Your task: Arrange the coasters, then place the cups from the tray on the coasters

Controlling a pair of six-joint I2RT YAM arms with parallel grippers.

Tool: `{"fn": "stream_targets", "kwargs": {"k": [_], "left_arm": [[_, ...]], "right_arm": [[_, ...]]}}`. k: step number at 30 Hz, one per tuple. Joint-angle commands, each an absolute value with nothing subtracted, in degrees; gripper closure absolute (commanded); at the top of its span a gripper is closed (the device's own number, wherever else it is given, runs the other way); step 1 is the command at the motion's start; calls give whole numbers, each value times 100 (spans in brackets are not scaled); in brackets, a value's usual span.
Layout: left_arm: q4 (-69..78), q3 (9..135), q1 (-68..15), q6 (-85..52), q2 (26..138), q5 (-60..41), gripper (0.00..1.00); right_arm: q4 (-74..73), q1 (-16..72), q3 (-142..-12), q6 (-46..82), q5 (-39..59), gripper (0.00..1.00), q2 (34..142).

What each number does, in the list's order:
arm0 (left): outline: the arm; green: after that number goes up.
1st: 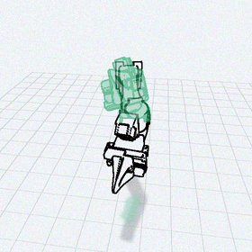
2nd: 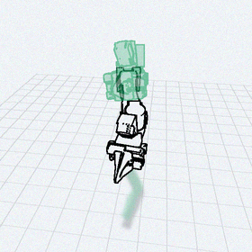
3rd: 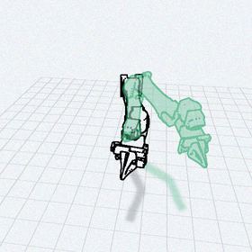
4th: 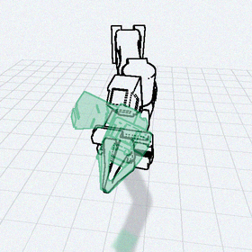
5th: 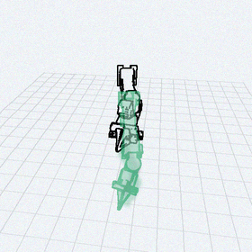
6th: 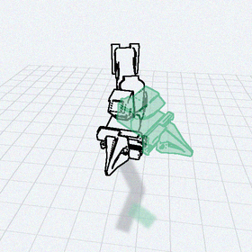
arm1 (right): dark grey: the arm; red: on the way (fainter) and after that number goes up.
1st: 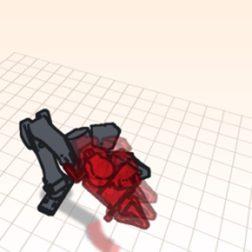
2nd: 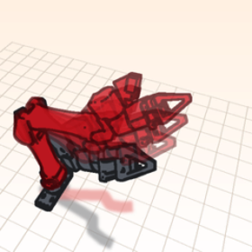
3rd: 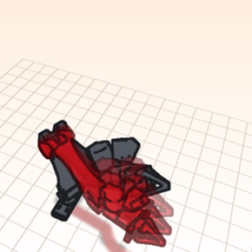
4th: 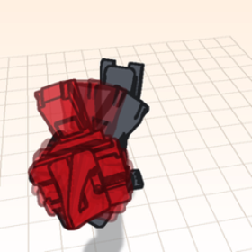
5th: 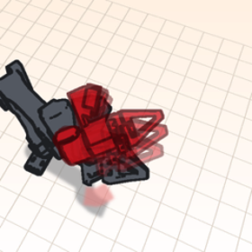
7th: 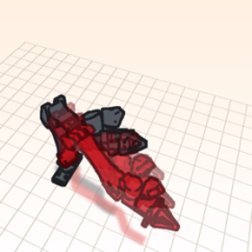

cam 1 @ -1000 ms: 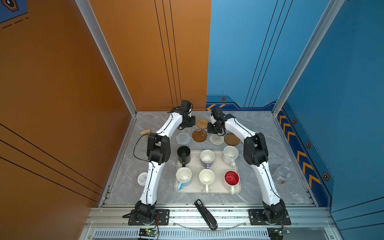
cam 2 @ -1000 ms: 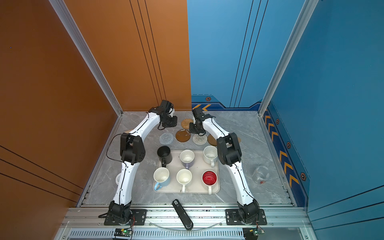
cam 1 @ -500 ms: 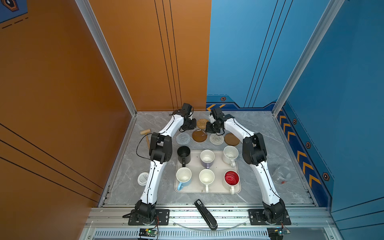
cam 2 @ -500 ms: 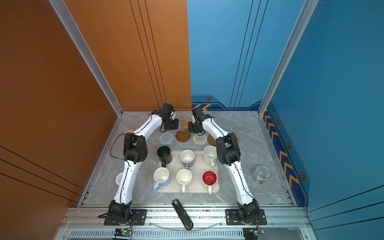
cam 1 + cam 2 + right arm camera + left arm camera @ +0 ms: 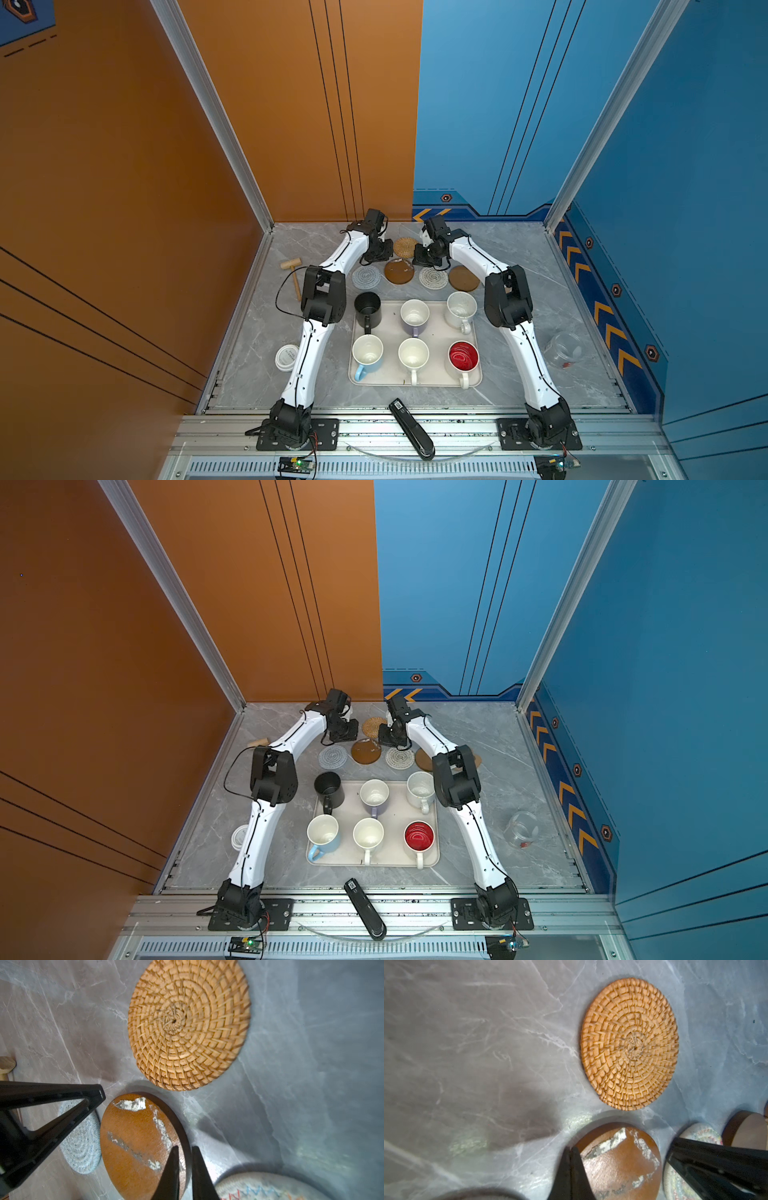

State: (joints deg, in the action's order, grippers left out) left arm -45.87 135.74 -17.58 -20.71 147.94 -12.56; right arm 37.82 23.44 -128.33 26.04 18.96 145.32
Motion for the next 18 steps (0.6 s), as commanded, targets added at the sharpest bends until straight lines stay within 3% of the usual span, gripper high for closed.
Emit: {"fn": "stream_targets", "kwargs": {"k": [1,18], "left_arm": [[-4597,13788,-1716,-2127,14931,-1351,96],[-4597,13744,-1714,-2113,15056,-1415,97]], "right_arm": [[3772,2320,-13056,2724,1925,88,14676],[3768,2329,-13201,2839,1967,88,14867]]}}
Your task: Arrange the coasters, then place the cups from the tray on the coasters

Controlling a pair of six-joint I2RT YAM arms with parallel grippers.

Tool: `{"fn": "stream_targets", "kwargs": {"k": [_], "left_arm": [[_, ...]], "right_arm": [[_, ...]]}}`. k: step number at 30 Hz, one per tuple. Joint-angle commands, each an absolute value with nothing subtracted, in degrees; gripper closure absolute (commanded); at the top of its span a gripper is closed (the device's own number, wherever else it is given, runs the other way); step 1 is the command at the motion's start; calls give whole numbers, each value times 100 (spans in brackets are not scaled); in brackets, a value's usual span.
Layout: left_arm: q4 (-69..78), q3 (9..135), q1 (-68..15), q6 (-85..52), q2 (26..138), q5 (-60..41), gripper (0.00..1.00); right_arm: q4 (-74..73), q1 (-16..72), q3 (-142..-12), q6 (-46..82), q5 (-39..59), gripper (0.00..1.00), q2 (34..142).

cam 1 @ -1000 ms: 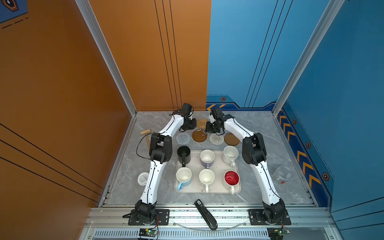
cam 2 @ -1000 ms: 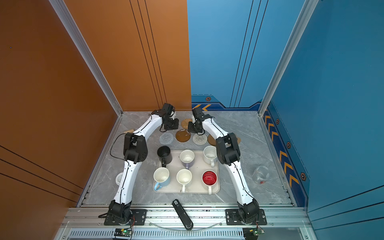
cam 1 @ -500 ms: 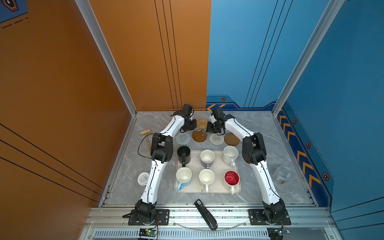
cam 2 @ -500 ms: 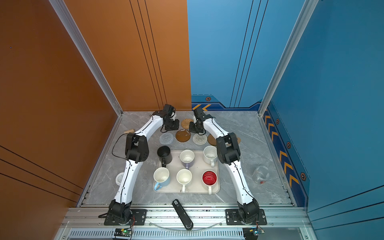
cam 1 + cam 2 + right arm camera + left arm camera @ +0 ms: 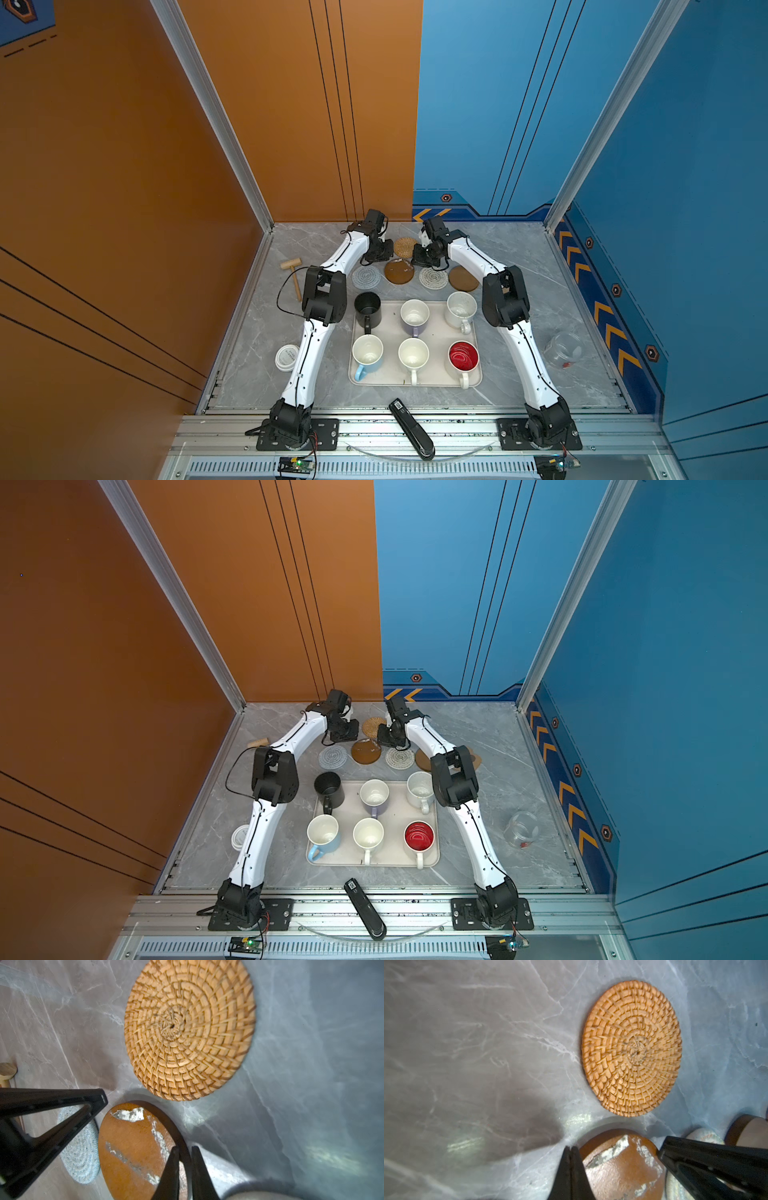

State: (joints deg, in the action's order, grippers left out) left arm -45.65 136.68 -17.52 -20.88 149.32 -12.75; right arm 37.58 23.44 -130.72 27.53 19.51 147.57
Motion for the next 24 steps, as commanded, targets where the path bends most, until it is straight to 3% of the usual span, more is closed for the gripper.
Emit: {"fn": "stream_targets", "kwargs": {"k": [1,24], "left_arm": [[-4597,13736,-1715,-2118,15056,-1429,97],[-4581,12850,-1786,-1942,14588,-1211,98]], "right_arm": [[3766,2329,-13192,2839,1980,88,14870],[3762,2461,-12668,2694,2048,88,14569]]}}
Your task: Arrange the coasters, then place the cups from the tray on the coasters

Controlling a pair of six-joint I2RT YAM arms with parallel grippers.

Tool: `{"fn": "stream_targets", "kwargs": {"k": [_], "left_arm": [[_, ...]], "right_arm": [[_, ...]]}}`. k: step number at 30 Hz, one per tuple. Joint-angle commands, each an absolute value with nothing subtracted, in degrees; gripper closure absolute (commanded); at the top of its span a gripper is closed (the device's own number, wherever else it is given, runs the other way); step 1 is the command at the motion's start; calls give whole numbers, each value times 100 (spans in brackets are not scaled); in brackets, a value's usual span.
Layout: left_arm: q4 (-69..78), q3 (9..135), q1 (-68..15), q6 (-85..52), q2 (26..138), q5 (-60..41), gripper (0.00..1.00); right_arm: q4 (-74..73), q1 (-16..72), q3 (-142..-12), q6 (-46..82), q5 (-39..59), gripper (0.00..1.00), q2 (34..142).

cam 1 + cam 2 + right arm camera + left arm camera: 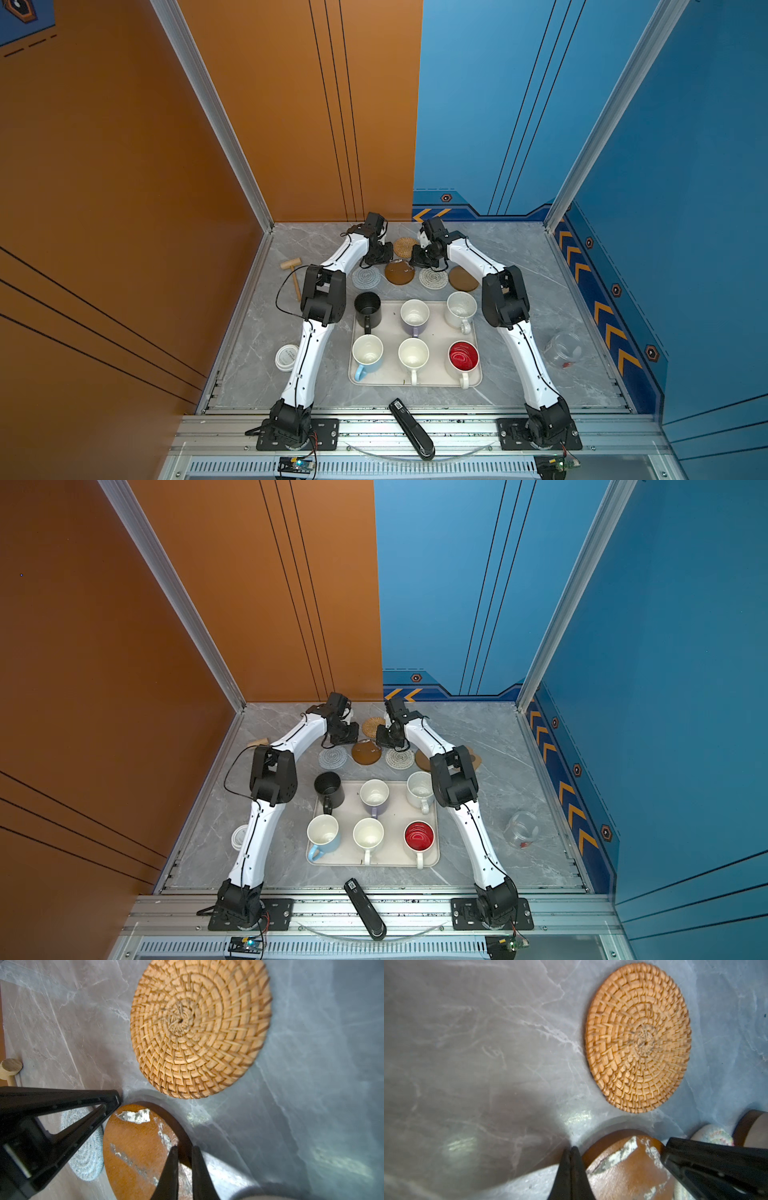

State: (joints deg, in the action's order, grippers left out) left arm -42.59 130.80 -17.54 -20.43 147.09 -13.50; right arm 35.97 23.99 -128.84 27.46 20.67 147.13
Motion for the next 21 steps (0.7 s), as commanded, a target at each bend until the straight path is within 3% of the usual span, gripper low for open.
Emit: {"fn": "stream_targets", "kwargs": {"k": [1,21], "left_arm": [[-4545,12775,-1790,-1942,14552,-1210,98],[-4290,12096,-1815,-1942,14125,-1061,99]], "right_arm": [[3762,2475,-12640,2689,2043,88,14555],[3762,2514,-12226,2575,2024,88,14272]]}}
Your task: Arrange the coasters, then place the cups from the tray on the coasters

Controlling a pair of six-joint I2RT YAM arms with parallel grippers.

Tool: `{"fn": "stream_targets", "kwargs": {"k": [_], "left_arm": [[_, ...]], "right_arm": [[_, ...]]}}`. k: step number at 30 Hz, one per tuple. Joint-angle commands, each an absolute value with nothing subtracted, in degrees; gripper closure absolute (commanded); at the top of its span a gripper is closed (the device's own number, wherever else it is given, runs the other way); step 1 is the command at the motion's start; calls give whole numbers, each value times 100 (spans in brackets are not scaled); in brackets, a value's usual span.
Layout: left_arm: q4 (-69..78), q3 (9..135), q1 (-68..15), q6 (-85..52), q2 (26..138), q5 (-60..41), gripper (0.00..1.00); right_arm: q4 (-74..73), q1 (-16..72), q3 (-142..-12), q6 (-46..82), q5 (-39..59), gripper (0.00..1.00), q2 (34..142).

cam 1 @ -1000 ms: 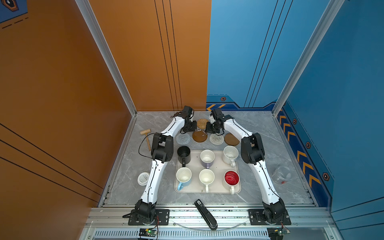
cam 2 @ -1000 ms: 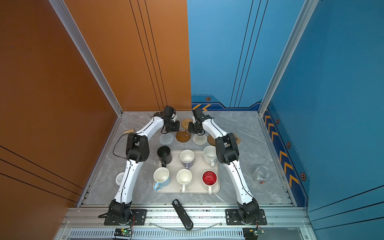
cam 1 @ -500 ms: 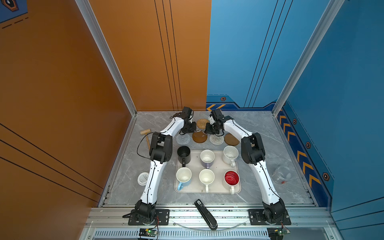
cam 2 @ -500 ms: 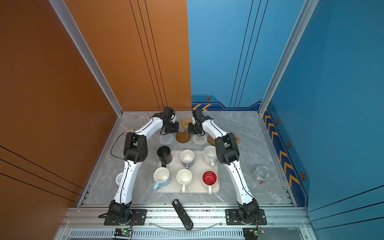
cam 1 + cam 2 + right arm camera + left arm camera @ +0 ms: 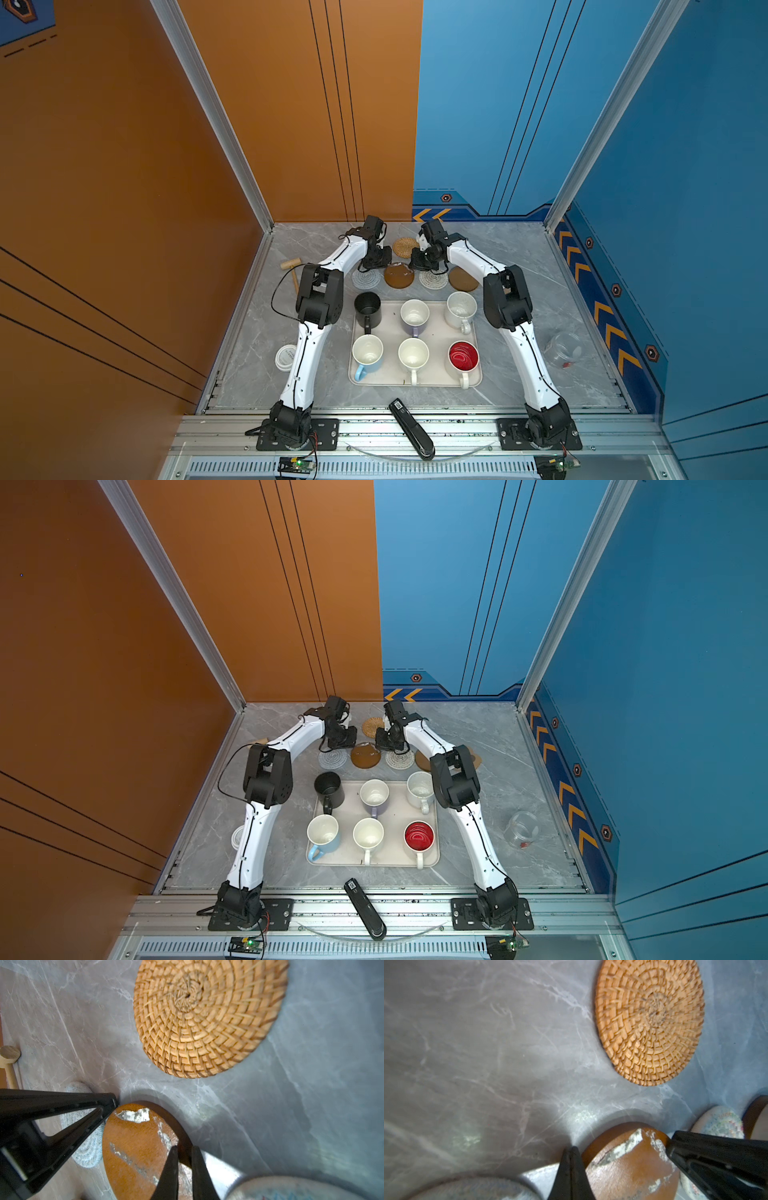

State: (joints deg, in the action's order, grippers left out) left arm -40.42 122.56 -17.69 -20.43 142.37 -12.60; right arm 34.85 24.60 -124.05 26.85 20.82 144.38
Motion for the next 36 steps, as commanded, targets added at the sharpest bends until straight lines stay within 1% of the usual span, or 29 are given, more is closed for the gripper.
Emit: {"fn": "stream_targets", "kwargs": {"k": [1,9,21,28,32,36], "left_arm": [[-4289,12104,-1818,-1942,14116,-1052,98],[-4270,12103,-1811,-1942,13956,-931,99],[-3906,11924,-1738,-2082,13382,-819,98],[-3617,11426,-1760,-2114,12926,-870,99],[-3284,10969,-1766,-2165,12588,-888,99],[-2961,10573,-1757,-2249,12272,-963,99]], "right_arm": [[3762,2514,-12222,2575,1998,88,14260],[3728,2479,-12234,2584,1882,88,14070],[3468,2338,-12323,2619,1657,87,13720],[3228,2277,-12824,2710,1512,88,14166],[2849,2259,-13120,2863,1643,88,14480],[2769,2227,-13565,3035,1659,88,14844]]}}
